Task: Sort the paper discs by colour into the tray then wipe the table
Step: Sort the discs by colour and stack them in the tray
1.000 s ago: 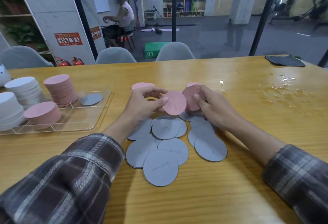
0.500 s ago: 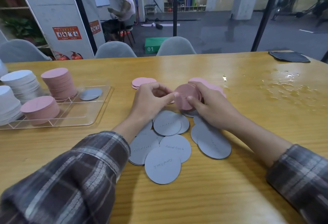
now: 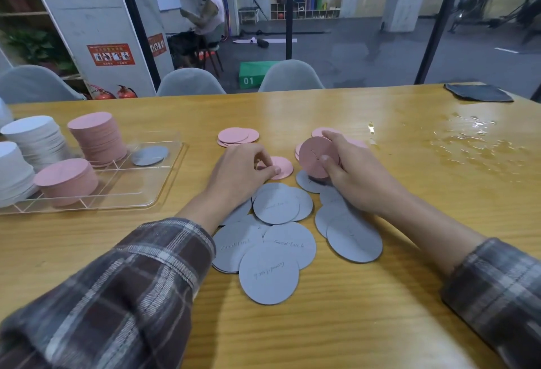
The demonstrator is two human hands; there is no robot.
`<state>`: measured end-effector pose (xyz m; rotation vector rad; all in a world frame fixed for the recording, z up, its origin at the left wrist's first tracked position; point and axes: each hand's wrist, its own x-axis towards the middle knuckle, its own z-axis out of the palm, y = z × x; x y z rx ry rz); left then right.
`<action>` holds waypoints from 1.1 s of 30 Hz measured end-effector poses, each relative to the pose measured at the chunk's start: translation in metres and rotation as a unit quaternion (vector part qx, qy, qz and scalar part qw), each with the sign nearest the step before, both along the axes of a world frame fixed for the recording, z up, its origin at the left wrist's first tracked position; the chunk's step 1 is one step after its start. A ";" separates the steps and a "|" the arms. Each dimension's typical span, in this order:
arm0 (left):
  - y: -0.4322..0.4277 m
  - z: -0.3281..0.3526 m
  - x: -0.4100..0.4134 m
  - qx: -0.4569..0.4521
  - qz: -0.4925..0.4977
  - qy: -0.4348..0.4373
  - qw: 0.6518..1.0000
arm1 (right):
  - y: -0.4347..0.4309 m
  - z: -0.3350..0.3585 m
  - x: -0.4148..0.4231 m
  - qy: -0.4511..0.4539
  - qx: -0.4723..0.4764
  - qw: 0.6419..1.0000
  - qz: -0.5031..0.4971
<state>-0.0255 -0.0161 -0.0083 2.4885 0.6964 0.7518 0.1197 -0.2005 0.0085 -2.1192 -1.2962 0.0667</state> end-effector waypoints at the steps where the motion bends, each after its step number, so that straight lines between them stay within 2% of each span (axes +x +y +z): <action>1: 0.000 0.002 -0.001 -0.020 -0.010 -0.009 1.000 | 0.000 -0.001 0.001 0.011 0.004 1.000 -0.003; 4: 0.000 0.006 -0.003 -0.084 -0.017 -0.052 0.995 | 0.001 -0.003 0.007 0.046 0.021 0.998 -0.021; 7: -0.001 0.012 -0.005 -0.160 -0.034 -0.117 0.980 | 0.002 -0.005 0.011 0.044 0.043 0.998 -0.032; 12: -0.012 0.017 -0.004 -0.358 -0.107 -0.179 0.910 | 0.004 -0.009 0.016 0.058 0.043 0.997 -0.031; 17: -0.011 0.022 -0.005 -0.412 -0.101 -0.235 0.874 | 0.003 -0.005 0.015 0.078 0.050 0.995 -0.028; 20: -0.013 0.020 -0.005 -0.413 -0.112 -0.234 0.873 | 0.002 -0.005 0.011 0.081 0.056 0.995 -0.016; 24: -0.023 0.015 0.000 -0.346 -0.115 -0.209 0.907 | 0.003 -0.006 0.003 0.128 0.073 0.989 0.017; 27: -0.030 0.011 0.005 -0.317 -0.093 -0.214 0.919 | 0.005 -0.005 -0.004 0.145 0.076 0.986 0.020; 31: -0.033 0.011 0.009 -0.327 -0.086 -0.219 0.915 | 0.003 0.000 -0.011 0.091 0.041 0.994 0.042; 33: -0.027 0.012 0.009 -0.303 -0.084 -0.207 0.927 | 0.003 0.000 -0.008 0.052 0.031 0.998 0.032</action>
